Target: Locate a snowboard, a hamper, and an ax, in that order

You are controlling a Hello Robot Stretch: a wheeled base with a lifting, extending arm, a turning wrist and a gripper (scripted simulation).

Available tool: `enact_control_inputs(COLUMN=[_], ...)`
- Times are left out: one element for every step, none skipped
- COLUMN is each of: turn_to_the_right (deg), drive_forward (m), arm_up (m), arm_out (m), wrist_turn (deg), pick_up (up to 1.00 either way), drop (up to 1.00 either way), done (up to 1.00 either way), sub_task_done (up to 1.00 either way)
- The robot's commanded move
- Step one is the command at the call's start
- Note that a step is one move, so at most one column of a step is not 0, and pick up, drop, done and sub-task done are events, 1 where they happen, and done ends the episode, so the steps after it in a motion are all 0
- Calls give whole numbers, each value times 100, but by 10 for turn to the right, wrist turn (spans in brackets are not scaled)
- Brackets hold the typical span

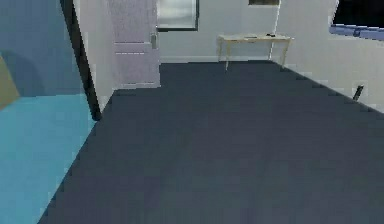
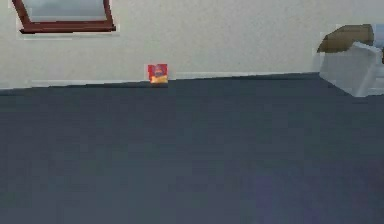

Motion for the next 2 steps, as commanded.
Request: enact_control_inputs(turn_to_the_right=[0, 0], drive_forward=[100, 100], arm_up=[0, 0], arm_out=[0, 0], wrist_turn=[0, 0], pick_up=[0, 0], drop=[0, 0], done=[0, 0], sub_task_done=[0, 0])
